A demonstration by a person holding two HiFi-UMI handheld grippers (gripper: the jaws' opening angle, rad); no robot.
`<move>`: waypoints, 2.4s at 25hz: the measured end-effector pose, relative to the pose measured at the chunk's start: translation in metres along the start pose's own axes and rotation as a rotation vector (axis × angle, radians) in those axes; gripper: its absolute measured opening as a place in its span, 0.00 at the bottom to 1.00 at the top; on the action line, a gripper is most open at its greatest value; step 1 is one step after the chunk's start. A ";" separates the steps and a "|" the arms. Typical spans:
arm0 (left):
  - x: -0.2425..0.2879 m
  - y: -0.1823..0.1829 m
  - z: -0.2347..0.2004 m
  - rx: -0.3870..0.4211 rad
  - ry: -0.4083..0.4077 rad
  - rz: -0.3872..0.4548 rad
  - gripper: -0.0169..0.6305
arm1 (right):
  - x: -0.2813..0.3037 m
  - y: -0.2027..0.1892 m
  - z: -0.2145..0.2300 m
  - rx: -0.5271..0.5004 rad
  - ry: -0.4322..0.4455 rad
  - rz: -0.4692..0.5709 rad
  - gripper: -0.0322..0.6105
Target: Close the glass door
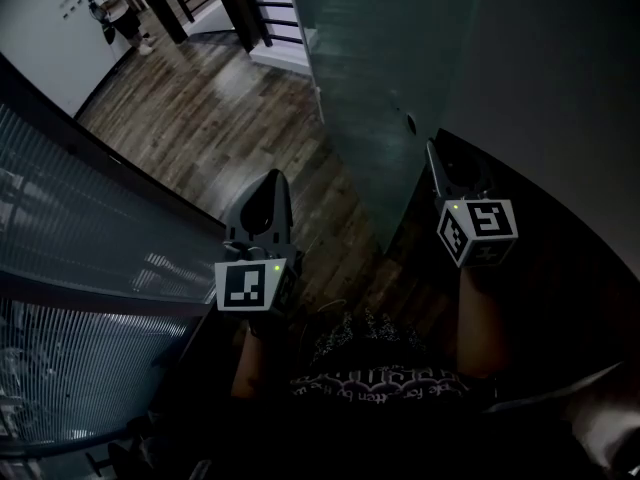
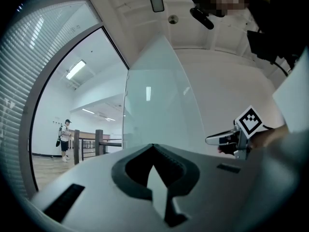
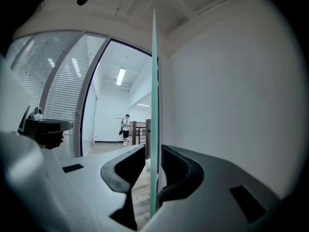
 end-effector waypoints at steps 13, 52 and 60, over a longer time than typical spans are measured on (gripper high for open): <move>-0.001 -0.002 -0.005 0.003 0.045 -0.013 0.03 | 0.015 0.000 -0.007 0.000 0.074 -0.026 0.21; -0.096 0.000 -0.064 -0.013 0.367 0.008 0.03 | 0.027 0.009 -0.128 -0.092 0.418 -0.027 0.21; -0.123 -0.003 -0.088 -0.018 0.474 0.003 0.03 | 0.041 0.010 -0.169 -0.137 0.519 -0.014 0.21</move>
Point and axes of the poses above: the fingertips, and each gripper's own axes: x forward along the fingers, z to its right, y out of its top, the point moved 2 cm from there along -x, backward along the fingers, and after that the axes turned 10 degrees about -z, right-handed, at the moved point
